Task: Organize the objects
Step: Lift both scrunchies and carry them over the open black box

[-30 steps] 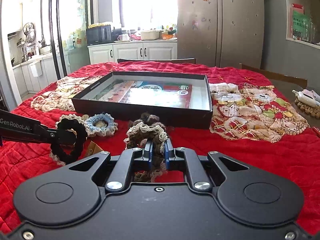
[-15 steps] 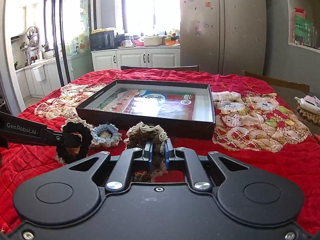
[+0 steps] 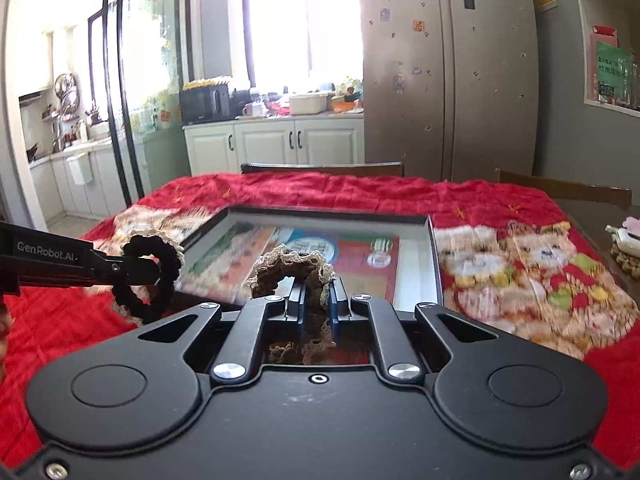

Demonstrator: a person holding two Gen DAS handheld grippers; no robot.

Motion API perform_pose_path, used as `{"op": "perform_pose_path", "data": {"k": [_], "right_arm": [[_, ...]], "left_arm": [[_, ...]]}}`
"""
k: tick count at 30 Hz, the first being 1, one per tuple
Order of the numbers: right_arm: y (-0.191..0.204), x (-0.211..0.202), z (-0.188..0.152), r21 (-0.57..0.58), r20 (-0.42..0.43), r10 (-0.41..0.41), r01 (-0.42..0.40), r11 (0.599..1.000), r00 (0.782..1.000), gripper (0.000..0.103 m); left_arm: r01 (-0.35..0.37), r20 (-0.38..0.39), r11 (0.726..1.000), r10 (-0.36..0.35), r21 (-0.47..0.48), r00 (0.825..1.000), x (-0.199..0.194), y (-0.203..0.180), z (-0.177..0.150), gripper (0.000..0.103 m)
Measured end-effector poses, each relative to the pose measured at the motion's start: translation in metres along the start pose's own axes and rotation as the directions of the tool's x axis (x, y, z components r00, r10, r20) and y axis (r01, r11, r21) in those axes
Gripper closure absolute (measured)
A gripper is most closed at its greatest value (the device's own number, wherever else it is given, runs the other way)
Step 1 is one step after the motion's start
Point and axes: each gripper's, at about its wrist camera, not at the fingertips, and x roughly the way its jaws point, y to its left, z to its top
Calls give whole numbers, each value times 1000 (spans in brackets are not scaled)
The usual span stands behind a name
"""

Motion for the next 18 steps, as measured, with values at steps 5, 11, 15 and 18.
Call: {"op": "perform_pose_path", "data": {"k": [5,11,15,18], "right_arm": [[-8,30,23,23,11,-21,21,1000,1000,92],[-15,73,41,15,12,-67,66,998,998,92],[-22,105,48,43,1,-84,84,996,996,92],[-26,126,50,64,-5,-99,99,993,995,92]], "left_arm": [[-18,30,1000,18,9,999,21,-2,25,87],[-43,40,999,44,-14,998,56,3,44,87],[-65,34,997,66,-31,997,81,9,53,87],[-84,25,996,85,-42,996,100,13,58,87]]}}
